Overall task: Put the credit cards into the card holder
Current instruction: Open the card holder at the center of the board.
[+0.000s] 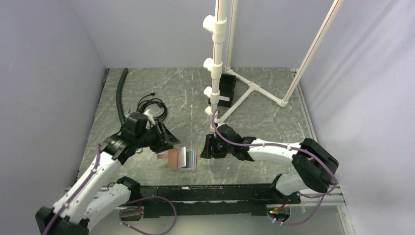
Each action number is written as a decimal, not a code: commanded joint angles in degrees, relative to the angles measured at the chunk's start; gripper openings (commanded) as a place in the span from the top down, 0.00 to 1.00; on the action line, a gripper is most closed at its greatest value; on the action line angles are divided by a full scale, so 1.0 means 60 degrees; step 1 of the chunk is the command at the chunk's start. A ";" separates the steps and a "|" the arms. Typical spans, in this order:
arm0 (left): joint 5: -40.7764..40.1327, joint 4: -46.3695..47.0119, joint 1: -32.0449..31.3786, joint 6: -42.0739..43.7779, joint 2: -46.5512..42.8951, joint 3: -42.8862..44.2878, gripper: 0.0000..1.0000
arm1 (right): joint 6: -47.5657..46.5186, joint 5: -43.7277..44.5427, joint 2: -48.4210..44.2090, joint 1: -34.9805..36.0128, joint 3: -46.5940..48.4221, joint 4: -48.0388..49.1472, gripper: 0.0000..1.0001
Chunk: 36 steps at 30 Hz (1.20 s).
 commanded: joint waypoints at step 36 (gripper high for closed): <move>-0.2513 0.2375 -0.2154 -0.2581 0.4115 -0.3727 1.00 | 0.2361 -0.1823 0.2612 -0.0197 -0.0363 0.4900 0.50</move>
